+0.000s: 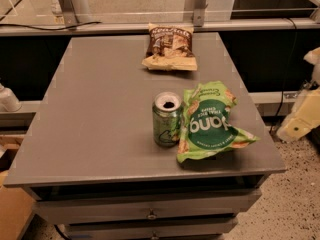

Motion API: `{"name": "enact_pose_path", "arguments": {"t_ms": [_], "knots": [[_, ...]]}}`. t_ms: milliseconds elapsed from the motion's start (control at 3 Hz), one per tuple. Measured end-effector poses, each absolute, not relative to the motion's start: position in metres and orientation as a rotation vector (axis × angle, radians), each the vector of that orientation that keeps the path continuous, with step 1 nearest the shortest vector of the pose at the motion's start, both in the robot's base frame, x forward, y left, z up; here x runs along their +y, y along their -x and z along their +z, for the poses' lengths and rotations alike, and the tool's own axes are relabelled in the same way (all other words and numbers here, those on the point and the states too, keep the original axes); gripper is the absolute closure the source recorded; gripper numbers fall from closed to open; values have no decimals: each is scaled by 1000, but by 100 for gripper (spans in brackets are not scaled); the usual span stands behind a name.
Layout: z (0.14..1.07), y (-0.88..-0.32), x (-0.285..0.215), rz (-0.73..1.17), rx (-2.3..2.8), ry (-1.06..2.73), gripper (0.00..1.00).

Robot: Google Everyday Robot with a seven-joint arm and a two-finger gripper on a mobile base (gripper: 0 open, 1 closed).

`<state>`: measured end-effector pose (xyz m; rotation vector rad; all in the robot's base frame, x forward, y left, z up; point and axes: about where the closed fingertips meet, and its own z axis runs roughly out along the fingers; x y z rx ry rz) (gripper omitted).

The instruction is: Move green rice chip bag near green can

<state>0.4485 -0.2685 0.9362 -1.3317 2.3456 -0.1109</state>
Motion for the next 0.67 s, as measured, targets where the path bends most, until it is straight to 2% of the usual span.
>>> {"name": "enact_pose_path", "arguments": {"t_ms": [333,667], "knots": [[952,-449,-302,-174,2362,1204,0],[953,-449,-304,-178,2362,1194,0]]}}
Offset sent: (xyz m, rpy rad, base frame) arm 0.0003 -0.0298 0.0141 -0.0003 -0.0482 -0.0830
